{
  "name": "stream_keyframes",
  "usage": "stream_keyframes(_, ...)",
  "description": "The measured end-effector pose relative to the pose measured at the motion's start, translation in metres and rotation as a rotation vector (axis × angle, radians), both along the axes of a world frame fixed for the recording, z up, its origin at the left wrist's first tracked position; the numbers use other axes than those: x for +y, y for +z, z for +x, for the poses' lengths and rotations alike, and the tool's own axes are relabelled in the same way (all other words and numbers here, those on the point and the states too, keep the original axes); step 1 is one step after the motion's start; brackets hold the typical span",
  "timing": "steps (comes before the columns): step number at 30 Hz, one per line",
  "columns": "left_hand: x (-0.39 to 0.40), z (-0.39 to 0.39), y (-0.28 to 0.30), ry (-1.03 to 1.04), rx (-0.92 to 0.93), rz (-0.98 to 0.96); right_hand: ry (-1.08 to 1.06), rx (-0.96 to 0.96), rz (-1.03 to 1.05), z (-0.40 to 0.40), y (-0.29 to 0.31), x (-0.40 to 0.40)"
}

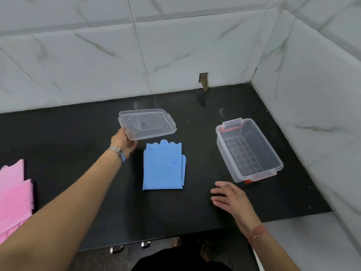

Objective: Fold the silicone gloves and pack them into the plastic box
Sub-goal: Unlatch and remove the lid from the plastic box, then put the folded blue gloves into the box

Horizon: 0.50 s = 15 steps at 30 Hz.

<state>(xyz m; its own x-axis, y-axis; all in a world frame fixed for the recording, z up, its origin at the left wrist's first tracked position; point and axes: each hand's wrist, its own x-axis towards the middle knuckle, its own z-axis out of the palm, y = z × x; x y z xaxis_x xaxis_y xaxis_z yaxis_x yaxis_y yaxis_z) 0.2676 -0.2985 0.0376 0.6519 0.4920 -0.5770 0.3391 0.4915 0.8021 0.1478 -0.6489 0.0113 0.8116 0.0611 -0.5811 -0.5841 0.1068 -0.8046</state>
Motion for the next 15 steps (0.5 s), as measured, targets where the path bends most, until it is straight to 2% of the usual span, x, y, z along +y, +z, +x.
stream_keyframes(3, 0.023, 0.005, -0.014, 0.029, -0.001, -0.060, 0.140, -0.012, -0.104, 0.008, 0.005, 0.029)
stream_keyframes(5, 0.037, 0.010, -0.023, -0.052, 0.037, -0.016, 0.213, -0.013, -0.164, 0.014, 0.002, 0.046)
stream_keyframes(8, 0.050, 0.012, -0.043, -0.207, 0.199, 0.279, 0.287, -0.027, -0.268, 0.026, -0.005, 0.066)
stream_keyframes(10, 0.042, -0.002, -0.055, -0.333, 0.243, 0.480, 0.288, -0.029, -0.305, 0.033, -0.007, 0.079)
stream_keyframes(15, -0.007, -0.067, -0.061, -0.658, 0.304, 0.672, 0.250, -0.054, -0.362, 0.046, -0.008, 0.112)
